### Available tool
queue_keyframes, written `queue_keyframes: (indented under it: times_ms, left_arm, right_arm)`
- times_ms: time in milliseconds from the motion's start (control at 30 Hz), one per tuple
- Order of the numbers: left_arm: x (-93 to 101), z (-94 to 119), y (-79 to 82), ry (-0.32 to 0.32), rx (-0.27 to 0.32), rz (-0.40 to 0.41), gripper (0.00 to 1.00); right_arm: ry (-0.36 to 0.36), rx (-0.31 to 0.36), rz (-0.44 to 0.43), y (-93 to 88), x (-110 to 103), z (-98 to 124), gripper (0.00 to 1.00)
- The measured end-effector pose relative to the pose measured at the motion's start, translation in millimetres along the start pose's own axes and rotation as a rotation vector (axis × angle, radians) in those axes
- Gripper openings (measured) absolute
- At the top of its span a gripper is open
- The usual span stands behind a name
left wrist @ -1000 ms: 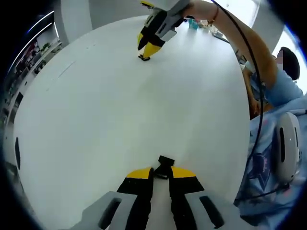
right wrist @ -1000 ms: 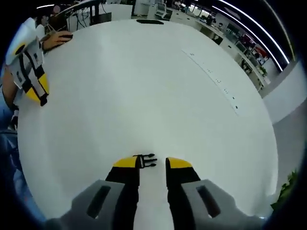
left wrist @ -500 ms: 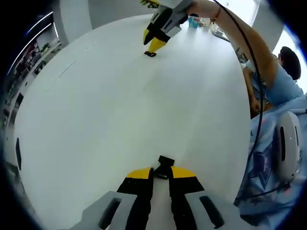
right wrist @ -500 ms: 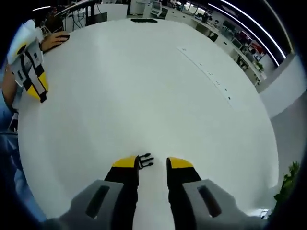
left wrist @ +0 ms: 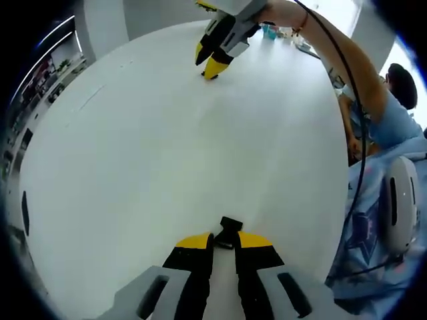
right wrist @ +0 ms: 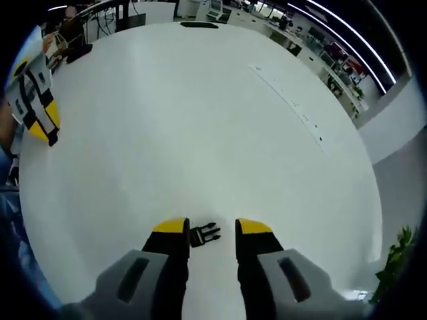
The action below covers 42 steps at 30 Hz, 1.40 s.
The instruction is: Snap the two parts of the plastic buckle together until the buckle closes and remains connected.
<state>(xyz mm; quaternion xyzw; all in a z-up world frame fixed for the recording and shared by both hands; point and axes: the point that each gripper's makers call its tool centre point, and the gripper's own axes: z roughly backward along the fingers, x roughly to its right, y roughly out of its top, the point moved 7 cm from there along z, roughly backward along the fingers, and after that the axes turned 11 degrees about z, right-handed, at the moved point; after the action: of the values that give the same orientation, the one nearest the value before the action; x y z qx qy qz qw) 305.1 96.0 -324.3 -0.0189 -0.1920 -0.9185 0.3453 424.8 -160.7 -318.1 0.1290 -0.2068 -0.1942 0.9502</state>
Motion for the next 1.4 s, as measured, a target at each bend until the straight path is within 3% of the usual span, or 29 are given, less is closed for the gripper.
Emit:
queue_keyframes:
  times_ms: [567, 1033, 1400]
  left_arm:
    - [-1.8, -1, 2.0, -0.014, 0.001, 0.008, 0.12]
    - [-1.8, 0, 2.6, -0.012, -0.008, 0.009, 0.12]
    - [-2.2, 0, 1.9, -0.012, -0.009, 0.009, 0.12]
  right_arm:
    - [0.012, -0.004, 0.038, -18.5, -5, 5, 0.29]
    - [0.005, 0.004, 0.056, -30.5, 3, 8, 0.3]
    - [-0.012, 0.0, 0.009, -38.1, 31, 2, 0.3]
